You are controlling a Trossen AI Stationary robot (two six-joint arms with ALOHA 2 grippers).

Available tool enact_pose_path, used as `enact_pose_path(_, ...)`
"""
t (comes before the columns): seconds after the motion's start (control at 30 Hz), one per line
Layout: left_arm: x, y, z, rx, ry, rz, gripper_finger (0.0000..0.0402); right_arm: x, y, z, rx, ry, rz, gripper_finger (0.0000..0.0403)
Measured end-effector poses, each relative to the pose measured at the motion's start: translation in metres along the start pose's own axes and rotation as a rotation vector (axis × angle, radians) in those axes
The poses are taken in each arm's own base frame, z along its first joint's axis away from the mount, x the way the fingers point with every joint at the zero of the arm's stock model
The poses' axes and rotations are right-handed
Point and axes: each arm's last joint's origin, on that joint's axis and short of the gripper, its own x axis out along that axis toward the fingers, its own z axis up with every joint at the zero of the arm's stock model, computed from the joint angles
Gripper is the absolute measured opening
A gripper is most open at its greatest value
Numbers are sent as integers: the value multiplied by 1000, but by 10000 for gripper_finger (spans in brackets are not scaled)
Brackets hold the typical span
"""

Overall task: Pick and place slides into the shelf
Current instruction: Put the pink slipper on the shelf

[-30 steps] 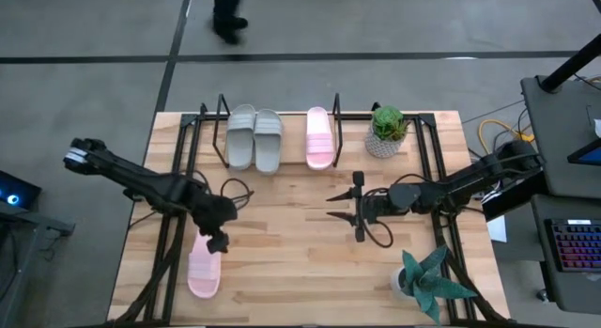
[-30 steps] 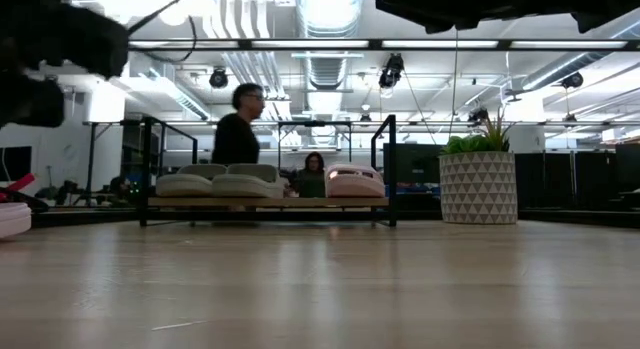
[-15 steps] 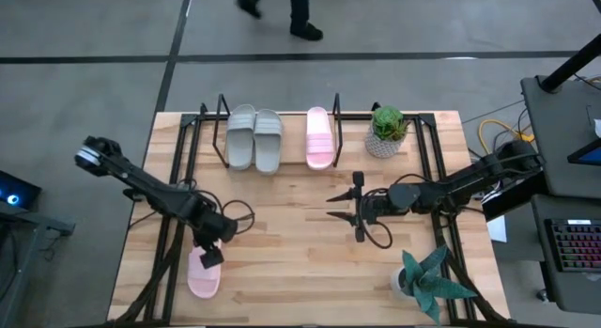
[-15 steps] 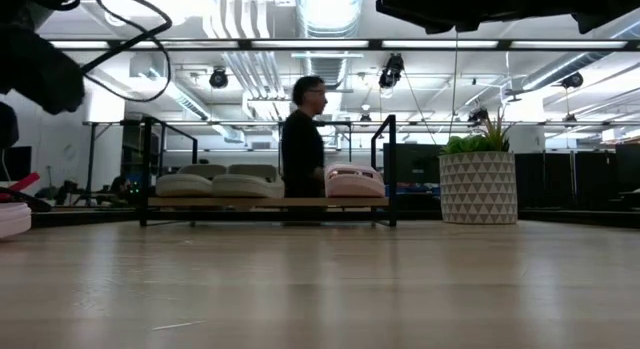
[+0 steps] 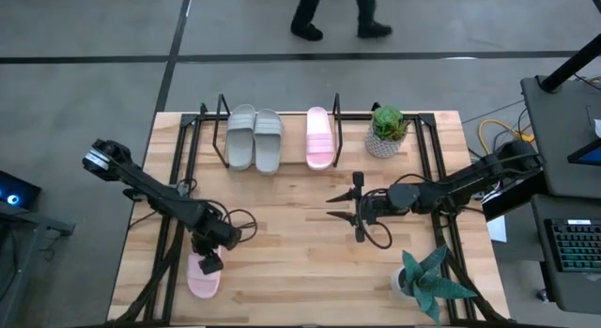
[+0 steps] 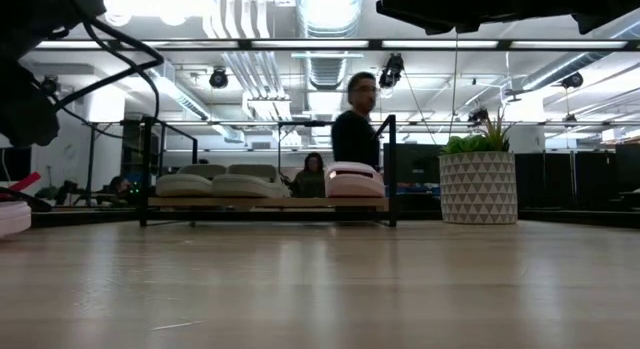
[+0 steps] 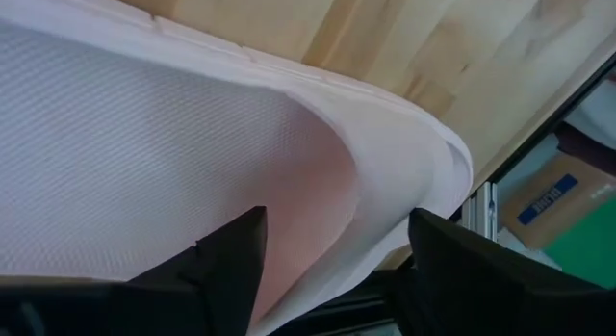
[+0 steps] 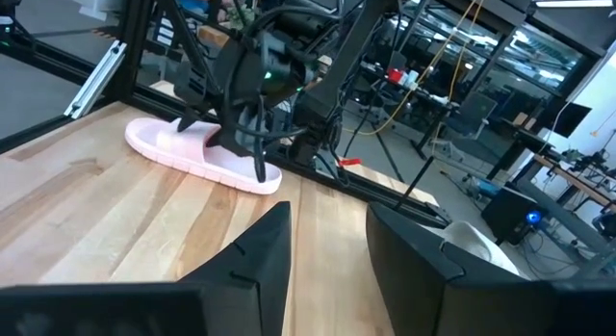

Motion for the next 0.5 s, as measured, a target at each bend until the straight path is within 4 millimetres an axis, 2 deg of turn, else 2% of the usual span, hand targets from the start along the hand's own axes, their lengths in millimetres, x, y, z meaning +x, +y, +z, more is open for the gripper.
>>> enact_pose_path(0.1, 2, 0, 1, 17, 16, -4, 207, 0, 0, 0, 0, 0, 0, 129)
enact_pose_path(0.17, 1, -1, 1, 22, 15, -9, 172, 0, 0, 0, 0, 0, 0, 130)
enact_pose_path(0.37, -5, -5, -2, 99, -27, -76, 31, 0, 0, 0, -1, 2, 1, 124)
enact_pose_path(0.43, -7, -7, -2, 123, -46, -98, 11, 0, 0, 0, -2, 3, 1, 122)
enact_pose_path(0.5, -8, -7, -2, 140, -58, -94, 8, 0, 0, 0, -2, 3, 1, 123)
